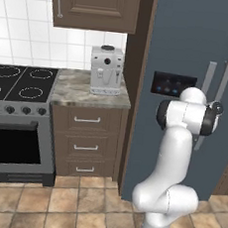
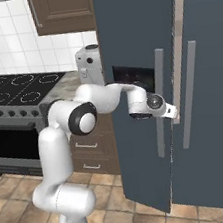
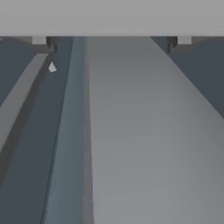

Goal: Take the bottled waters from the counter and place them in the freezer to freeze. Close the freezer door after placing the bottles.

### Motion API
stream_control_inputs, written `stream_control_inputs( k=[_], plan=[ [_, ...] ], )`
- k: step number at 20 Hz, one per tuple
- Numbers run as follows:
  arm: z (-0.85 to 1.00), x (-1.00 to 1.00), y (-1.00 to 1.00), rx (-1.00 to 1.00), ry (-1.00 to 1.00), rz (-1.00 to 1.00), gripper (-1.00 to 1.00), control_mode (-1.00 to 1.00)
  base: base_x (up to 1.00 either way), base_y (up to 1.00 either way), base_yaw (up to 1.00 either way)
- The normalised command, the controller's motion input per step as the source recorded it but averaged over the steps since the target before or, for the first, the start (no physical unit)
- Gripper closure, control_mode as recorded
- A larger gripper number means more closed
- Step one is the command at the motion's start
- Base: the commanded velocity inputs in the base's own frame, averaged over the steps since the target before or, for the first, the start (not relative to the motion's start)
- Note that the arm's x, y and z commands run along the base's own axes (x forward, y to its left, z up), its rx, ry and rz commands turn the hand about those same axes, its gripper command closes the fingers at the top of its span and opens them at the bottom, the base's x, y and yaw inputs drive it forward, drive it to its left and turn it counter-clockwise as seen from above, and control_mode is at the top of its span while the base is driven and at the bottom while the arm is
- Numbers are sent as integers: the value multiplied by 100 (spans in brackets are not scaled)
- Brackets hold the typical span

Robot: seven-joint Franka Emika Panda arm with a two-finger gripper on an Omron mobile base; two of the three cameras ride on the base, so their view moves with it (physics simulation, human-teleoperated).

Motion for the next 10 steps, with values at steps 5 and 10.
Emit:
stream_control_inputs(
  k=[5,10],
  plan=[
    [22,49,0,0,12,0,-100,-100,0,0,0],
    [6,47,0,0,3,0,-100,-100,0,0,0]
  ],
)
